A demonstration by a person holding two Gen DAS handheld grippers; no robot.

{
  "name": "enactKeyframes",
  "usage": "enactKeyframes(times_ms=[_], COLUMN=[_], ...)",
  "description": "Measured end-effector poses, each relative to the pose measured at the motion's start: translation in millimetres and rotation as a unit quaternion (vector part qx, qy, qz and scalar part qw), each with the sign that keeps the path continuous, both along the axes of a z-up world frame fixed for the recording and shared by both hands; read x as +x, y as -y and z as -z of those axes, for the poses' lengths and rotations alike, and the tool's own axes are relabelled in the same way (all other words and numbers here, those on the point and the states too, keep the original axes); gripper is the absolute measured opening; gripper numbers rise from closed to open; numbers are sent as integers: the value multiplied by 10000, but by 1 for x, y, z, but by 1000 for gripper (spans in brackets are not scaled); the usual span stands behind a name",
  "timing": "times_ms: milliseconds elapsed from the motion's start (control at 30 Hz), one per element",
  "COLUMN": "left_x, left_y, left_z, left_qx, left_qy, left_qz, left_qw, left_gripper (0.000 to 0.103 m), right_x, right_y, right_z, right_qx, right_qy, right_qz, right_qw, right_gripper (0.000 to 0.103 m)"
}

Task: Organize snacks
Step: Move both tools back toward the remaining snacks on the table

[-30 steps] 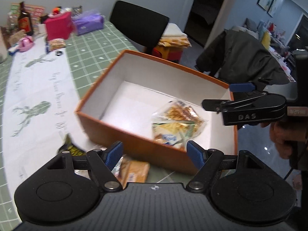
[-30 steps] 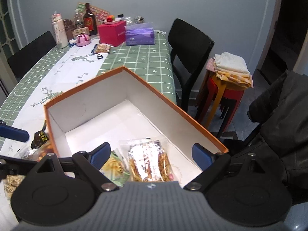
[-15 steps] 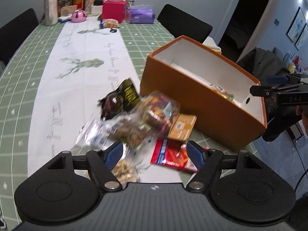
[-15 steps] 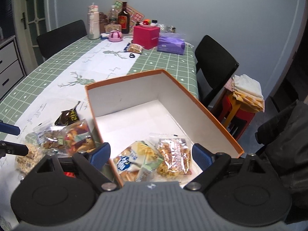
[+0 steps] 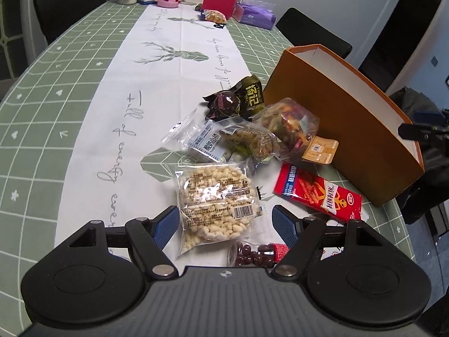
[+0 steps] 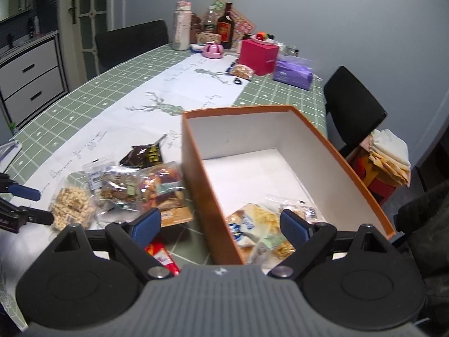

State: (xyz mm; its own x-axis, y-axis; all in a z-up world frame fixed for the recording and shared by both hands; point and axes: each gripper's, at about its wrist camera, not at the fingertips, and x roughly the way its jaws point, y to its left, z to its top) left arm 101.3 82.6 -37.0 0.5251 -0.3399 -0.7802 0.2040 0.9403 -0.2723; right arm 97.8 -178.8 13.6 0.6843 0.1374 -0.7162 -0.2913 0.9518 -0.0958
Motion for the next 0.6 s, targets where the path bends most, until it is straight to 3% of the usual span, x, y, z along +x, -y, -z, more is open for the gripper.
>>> enactKeyframes(times_ms=[133, 600], left_x=[0, 10], left_y=[-3, 5], left_z=[7, 17], left_qx=[-227, -109], left_qy=[-14, 75], left_qz=[-61, -127], left_qw=[9997, 9998], left_gripper=[88, 89], right_x=[-1, 9], right_y=[-18, -51], right_z=[10, 68], right_qx=[-120, -259], right_qy=[-146, -996], right_qz=[-290, -833], right_qw=[9994, 9912], right_gripper=[89, 89])
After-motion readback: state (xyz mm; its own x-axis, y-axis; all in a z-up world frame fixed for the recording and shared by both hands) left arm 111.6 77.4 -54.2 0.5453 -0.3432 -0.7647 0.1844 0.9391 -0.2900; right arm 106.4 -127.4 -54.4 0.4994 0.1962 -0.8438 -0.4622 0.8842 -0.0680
